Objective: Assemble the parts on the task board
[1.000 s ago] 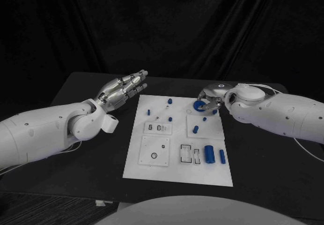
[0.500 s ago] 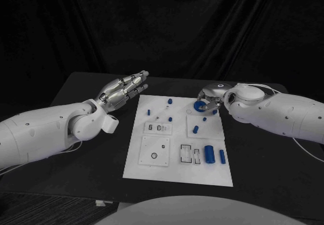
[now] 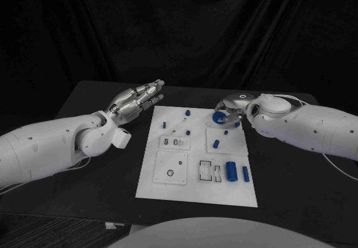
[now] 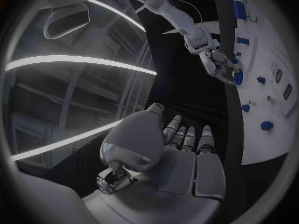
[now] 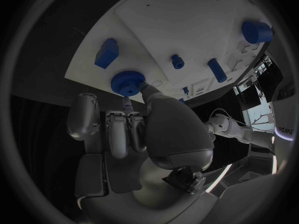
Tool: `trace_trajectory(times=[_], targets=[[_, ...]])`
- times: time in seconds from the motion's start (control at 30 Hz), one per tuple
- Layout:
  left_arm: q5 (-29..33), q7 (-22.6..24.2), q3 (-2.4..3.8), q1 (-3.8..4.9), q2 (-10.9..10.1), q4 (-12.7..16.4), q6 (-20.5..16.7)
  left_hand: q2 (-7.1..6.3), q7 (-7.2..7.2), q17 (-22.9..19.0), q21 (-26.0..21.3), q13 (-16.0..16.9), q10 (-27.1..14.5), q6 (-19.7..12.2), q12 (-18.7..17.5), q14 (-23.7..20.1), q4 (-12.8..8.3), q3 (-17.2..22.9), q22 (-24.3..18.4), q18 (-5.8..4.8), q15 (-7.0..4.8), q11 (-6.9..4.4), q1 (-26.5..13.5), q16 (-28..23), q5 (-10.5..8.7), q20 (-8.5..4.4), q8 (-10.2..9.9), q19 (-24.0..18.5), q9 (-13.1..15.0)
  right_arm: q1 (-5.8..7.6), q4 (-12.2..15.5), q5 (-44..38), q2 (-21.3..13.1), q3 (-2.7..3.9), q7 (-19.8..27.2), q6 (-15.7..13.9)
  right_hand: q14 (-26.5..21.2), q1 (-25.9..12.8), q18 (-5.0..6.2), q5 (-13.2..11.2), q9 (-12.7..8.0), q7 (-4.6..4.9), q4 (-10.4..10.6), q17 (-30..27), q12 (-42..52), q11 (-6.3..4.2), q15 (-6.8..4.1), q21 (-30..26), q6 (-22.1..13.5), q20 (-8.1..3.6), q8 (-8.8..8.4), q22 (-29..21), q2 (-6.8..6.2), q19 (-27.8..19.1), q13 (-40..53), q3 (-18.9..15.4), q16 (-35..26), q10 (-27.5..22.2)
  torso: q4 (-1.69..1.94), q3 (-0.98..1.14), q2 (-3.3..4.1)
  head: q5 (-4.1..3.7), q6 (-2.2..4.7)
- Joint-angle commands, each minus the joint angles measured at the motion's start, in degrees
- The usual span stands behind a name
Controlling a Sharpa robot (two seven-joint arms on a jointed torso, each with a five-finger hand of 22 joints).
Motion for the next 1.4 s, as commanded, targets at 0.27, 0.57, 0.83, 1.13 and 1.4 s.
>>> trace_trajectory(times=[0.27, 0.57, 0.83, 1.13, 1.4], targets=[[0.07, 0.51, 0.06, -0.1, 0.03, 0.03, 0.6, -0.01, 0.24, -0.1, -0.33, -0.05, 0.0, -0.03, -0.37, 0.07, 0.05, 0.31, -0.07, 0.98, 0.52, 0.56, 0.43, -0.21, 0.38, 0.44, 0.18, -0.11, 0.06, 0.38, 2.78, -0.37, -2.13, -0.06, 1.48, -5.29, 5.96, -1.18, -0.03, -0.84, -0.58, -0.19, 1.01, 15.09, 0.15, -0.66, -0.74, 1.19, -0.56, -0.59, 0.31, 6.08, -0.19, 0.99, 15.06, -0.96, 0.15, 6.05, -0.1, -0.04, -0.07, 0.05, 0.36], [0.07, 0.54, 0.06, -0.14, 0.13, -0.09, 0.67, -0.01, 0.24, -0.1, -0.33, -0.05, 0.0, -0.03, -0.37, 0.07, 0.05, 0.31, -0.07, 0.98, 0.52, 0.56, 0.43, -0.21, 0.38, 0.44, 0.18, -0.11, 0.06, 0.7, 4.14, -0.37, -3.5, -0.06, 1.37, -4.99, 5.96, -1.66, -0.12, 0.77, -0.55, 0.18, 2.13, 15.09, 0.15, -0.37, -0.56, 1.42, 1.16, -0.53, 1.9, 6.44, 0.39, 1.34, 15.06, -1.16, 0.15, 6.05, 0.13, 0.02, -0.09, -0.26, 0.57], [0.07, 0.4, 0.06, -0.18, 0.18, -0.17, 0.8, -0.01, 0.24, -0.1, -0.33, -0.05, 0.0, -0.03, -0.37, 0.07, 0.05, 0.31, -0.07, 0.98, 0.52, 0.56, 0.43, -0.21, 0.38, 0.44, 0.18, -0.11, 0.06, 0.73, 3.66, -0.37, -3.56, -0.06, 1.08, -3.56, 5.96, -3.7, -0.13, 3.74, -0.34, 0.38, 4.32, 15.09, 0.15, -0.18, -0.36, 1.37, 2.95, -0.33, 3.56, 6.76, 1.71, 1.48, 15.06, -1.39, 0.15, 6.05, -0.19, -0.07, -0.11, 0.02, 0.54], [0.07, 0.38, 0.06, -0.24, 0.32, -0.27, 0.96, -0.03, 0.3, -0.1, -0.33, -0.05, 0.0, -0.05, -0.37, 0.07, 0.03, 0.5, -0.07, 1.01, 0.63, 0.64, 0.48, -0.21, 0.42, 0.6, 0.19, -0.11, 0.06, 0.66, 2.29, -0.37, -2.45, -0.06, 0.04, -0.85, 5.96, -2.72, -0.23, 5.17, -0.63, 0.36, 3.57, 15.09, 0.15, -0.19, -0.36, 1.75, 2.34, -0.31, 3.49, 7.16, 1.37, 1.72, 15.06, -0.98, 0.15, 6.05, -0.08, 0.04, 0.02, -0.2, 0.53], [0.07, 0.33, 0.06, -0.28, 0.39, -0.33, 1.11, -0.03, 0.3, -0.1, -0.33, -0.05, 0.0, -0.05, -0.37, 0.07, 0.03, 0.5, -0.07, 1.01, 0.63, 0.64, 0.48, -0.21, 0.42, 0.6, 0.19, -0.11, 0.06, 0.62, 1.25, -0.37, -1.85, -0.07, -0.7, -0.32, 5.96, -1.38, -0.2, 4.32, -1.05, 0.34, 2.34, 15.09, 0.15, -0.21, -0.37, 1.54, 1.19, -0.32, 3.04, 7.28, 0.84, 1.69, 15.06, -0.68, 0.15, 6.05, 0.07, 0.05, 0.05, -0.2, 0.47]])
